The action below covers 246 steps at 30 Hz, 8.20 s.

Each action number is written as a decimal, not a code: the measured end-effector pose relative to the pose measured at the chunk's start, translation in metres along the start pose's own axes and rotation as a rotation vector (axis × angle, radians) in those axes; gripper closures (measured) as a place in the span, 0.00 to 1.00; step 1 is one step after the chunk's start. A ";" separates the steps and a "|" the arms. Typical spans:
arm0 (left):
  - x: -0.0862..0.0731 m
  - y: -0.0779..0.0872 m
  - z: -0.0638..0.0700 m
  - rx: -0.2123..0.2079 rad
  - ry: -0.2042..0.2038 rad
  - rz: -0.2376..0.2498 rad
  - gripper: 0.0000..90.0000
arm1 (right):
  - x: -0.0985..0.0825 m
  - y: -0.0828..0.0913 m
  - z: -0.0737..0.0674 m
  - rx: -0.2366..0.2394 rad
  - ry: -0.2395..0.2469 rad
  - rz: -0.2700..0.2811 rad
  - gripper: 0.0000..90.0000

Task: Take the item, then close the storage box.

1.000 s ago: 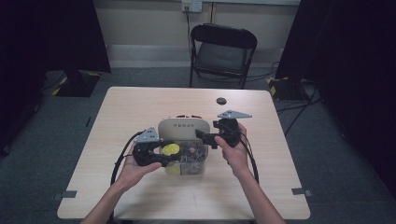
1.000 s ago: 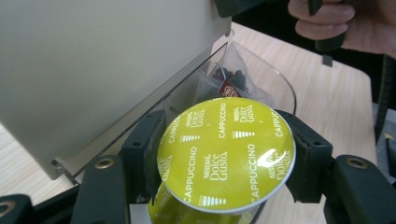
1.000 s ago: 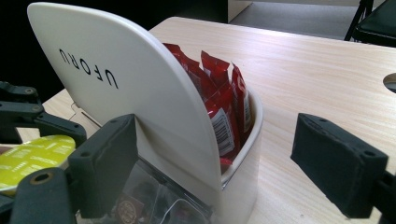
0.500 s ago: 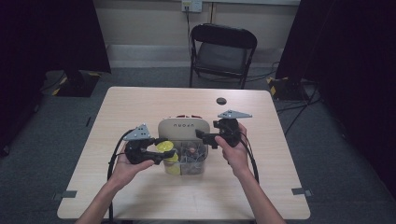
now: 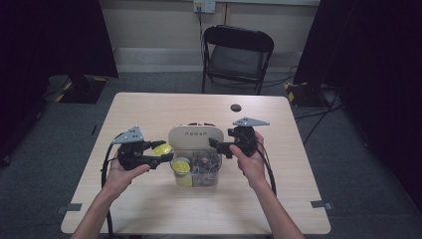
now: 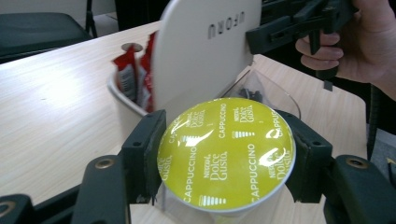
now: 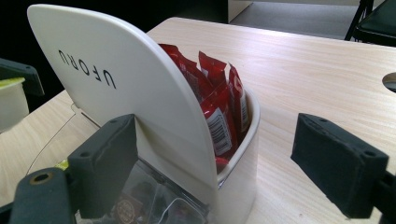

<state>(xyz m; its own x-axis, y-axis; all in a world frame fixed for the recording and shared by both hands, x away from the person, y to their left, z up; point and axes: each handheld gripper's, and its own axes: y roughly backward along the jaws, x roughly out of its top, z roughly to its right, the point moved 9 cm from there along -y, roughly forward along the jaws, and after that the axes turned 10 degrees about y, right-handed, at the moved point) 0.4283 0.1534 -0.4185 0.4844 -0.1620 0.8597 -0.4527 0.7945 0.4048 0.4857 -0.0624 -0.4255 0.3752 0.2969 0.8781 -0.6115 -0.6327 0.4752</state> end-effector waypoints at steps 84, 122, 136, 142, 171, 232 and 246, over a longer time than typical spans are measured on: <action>-0.093 -0.009 -0.153 0.355 0.251 -0.181 0.43 | -0.004 -0.003 -0.002 0.006 0.001 -0.017 0.15; -0.094 0.023 -0.127 0.340 0.252 -0.136 0.24 | -0.001 -0.004 -0.004 0.011 0.002 -0.015 0.15; -0.113 0.022 -0.096 0.327 0.185 -0.189 0.24 | 0.004 0.002 -0.003 0.003 -0.009 0.011 0.16; -0.126 0.014 -0.098 0.347 0.147 -0.238 0.24 | 0.005 0.003 -0.006 0.023 -0.009 0.022 0.16; -0.131 0.001 -0.103 0.407 0.051 -0.220 0.18 | 0.012 0.018 -0.031 0.134 0.033 0.059 0.45; -0.131 0.001 -0.103 0.404 0.048 -0.223 0.17 | -0.018 0.033 -0.048 0.113 0.068 0.008 0.17; -0.131 0.001 -0.103 0.403 0.047 -0.224 0.17 | -0.040 0.025 -0.045 0.094 0.074 -0.035 0.17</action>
<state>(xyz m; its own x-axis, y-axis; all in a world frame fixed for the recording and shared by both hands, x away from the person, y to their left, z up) 0.4419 0.2361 -0.5624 0.6327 -0.2696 0.7260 -0.5836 0.4503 0.6758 0.4242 -0.0578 -0.4467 0.3406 0.3696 0.8645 -0.5294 -0.6845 0.5012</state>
